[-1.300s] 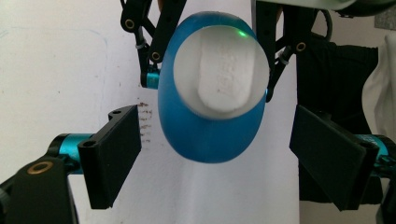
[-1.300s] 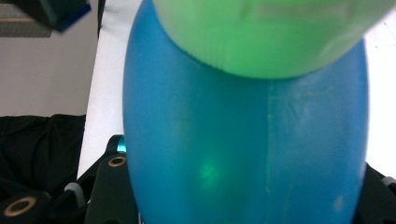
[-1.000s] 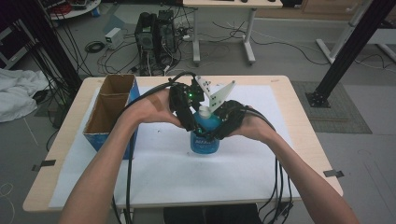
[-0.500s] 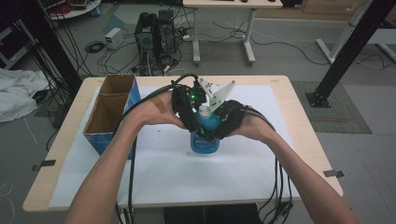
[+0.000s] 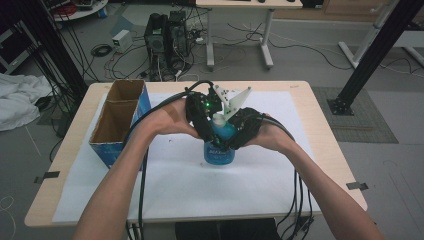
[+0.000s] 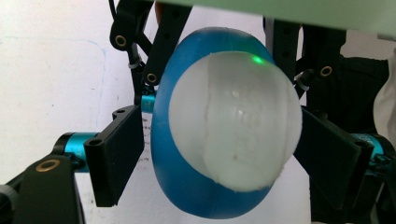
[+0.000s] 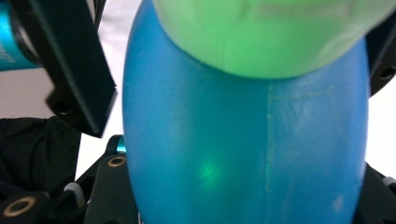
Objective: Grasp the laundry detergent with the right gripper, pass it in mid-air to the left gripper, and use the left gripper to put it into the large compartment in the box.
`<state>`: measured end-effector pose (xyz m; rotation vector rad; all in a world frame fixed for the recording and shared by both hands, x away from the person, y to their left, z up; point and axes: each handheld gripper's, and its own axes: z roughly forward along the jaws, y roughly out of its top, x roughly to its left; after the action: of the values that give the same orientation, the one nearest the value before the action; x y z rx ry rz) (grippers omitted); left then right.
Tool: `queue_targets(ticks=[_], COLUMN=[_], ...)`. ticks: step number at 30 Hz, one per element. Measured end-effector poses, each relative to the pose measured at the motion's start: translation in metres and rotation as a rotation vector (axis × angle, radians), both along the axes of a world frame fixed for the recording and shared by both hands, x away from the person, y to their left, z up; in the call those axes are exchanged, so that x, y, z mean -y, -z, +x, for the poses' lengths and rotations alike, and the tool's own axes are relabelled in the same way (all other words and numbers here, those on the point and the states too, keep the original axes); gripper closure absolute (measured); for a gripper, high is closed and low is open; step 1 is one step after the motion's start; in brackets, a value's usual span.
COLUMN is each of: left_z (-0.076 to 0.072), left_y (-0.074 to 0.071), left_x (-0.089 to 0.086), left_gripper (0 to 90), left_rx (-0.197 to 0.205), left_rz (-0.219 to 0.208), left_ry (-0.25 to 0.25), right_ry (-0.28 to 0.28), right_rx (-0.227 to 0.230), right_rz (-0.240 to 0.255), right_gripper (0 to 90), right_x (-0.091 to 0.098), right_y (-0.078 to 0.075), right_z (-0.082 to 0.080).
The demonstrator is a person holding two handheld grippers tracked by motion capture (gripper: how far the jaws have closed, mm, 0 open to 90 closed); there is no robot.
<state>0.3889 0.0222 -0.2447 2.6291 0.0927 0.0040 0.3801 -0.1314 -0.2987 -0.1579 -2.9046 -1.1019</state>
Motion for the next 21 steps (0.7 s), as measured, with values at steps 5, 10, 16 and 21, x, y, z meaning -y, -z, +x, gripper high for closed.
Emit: queue_targets(ticks=[5, 10, 16, 21], left_z=[0.000, 0.001, 0.000, 0.002], left_y=[0.001, 0.001, 0.002, 0.001], left_x=[0.000, 0.000, 0.000, 0.000], left_gripper=[21.8, 22.2, 24.4, 24.9], left_rx=[-0.001, -0.001, -0.005, 0.000], left_rz=[-0.006, -0.005, -0.007, 0.001], left_ry=[0.007, 0.007, 0.008, 0.020], right_ry=[-0.194, -0.196, -0.179, -0.182], right_rx=[0.161, 0.164, 0.150, 0.185], right_rz=[0.154, 0.158, 0.141, 0.158], right_gripper=[45.1, 45.1, 45.1, 45.1], right_x=[-0.009, -0.009, -0.008, -0.009], right_y=[0.007, 0.008, 0.008, 0.008], right_z=[0.017, 0.018, 0.016, 0.019])
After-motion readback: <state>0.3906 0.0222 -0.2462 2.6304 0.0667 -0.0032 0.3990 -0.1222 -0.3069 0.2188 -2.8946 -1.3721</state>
